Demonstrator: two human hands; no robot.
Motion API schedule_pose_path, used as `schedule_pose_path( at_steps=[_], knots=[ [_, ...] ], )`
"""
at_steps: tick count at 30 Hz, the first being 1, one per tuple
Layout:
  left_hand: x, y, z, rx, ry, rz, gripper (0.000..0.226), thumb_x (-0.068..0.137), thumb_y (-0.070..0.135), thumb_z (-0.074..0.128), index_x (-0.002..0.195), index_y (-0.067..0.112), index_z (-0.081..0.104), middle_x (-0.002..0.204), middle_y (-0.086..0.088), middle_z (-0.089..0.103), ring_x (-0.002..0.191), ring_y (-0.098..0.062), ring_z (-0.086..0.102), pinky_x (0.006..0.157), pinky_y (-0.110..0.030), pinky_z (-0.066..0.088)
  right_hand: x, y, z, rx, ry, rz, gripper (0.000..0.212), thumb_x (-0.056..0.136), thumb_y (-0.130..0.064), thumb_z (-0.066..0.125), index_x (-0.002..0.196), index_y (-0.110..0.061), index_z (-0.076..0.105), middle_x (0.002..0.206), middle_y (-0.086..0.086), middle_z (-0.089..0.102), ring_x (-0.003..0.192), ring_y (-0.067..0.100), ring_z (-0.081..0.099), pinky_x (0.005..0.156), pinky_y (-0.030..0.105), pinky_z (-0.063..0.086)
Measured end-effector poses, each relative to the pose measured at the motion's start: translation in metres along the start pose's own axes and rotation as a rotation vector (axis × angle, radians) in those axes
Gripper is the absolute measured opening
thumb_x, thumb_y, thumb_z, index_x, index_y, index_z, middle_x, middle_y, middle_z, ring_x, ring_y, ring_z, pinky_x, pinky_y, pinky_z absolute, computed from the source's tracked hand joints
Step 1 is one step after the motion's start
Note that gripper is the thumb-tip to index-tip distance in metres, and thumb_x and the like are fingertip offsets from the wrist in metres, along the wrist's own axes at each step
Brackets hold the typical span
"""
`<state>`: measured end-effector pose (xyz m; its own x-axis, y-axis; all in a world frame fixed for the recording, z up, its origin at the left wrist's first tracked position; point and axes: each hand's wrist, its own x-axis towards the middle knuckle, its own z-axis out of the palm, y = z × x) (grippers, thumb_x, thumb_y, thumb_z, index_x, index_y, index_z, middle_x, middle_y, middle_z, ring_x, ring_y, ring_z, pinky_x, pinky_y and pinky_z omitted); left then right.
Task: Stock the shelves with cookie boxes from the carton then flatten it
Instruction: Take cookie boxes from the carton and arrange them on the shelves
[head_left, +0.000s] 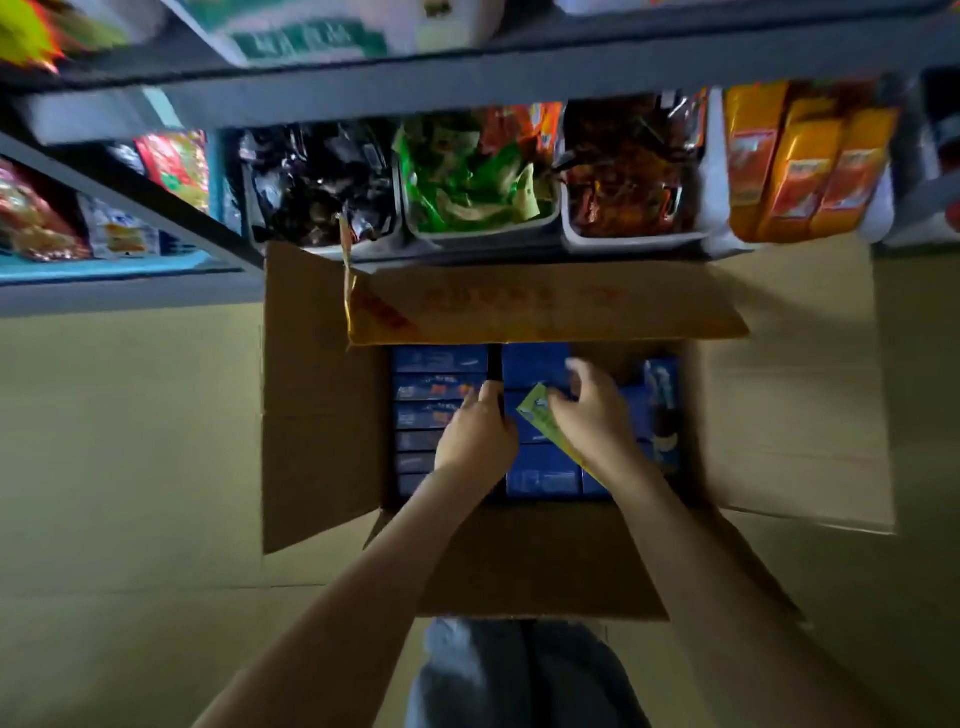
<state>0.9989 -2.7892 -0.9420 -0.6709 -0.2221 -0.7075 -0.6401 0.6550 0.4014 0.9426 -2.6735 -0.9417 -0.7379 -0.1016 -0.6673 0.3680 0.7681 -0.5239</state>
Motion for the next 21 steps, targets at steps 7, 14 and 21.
schedule_pose_path(
  at_steps=[7, 14, 21],
  knots=[
    [0.063, -0.012, 0.002, 0.028, 0.173, 0.159, 0.074, 0.095, 0.015, 0.048, 0.152, 0.027, 0.001, 0.160, 0.004, -0.003, 0.145, -0.022, 0.010, 0.106, -0.039, 0.037, 0.040, 0.006, 0.014, 0.207, 0.267, -0.239, 0.058, 0.092, -0.002, 0.051, 0.144, -0.017, 0.030, 0.145, 0.000, 0.037, 0.133, 0.012, 0.035, 0.099, 0.014, 0.027],
    [0.093, -0.019, -0.015, 0.026, 0.332, 0.293, 0.091, 0.087, 0.016, 0.060, 0.151, 0.029, -0.002, 0.159, 0.002, -0.012, 0.146, -0.024, -0.001, 0.115, -0.044, 0.023, 0.067, 0.031, 0.007, 0.249, 0.303, -0.374, 0.075, 0.084, 0.008, 0.053, 0.148, -0.013, 0.018, 0.153, 0.007, 0.023, 0.140, 0.010, 0.021, 0.111, 0.014, 0.019],
    [0.113, -0.018, -0.013, 0.058, 0.380, 0.307, 0.099, 0.082, 0.024, 0.065, 0.151, 0.028, -0.006, 0.158, -0.003, -0.018, 0.146, -0.028, -0.008, 0.114, -0.050, 0.017, 0.084, 0.064, 0.026, -0.017, 0.168, -0.134, 0.081, 0.084, -0.012, 0.068, 0.148, -0.020, 0.019, 0.150, 0.004, 0.029, 0.138, 0.020, 0.027, 0.109, 0.032, 0.030]
  ],
)
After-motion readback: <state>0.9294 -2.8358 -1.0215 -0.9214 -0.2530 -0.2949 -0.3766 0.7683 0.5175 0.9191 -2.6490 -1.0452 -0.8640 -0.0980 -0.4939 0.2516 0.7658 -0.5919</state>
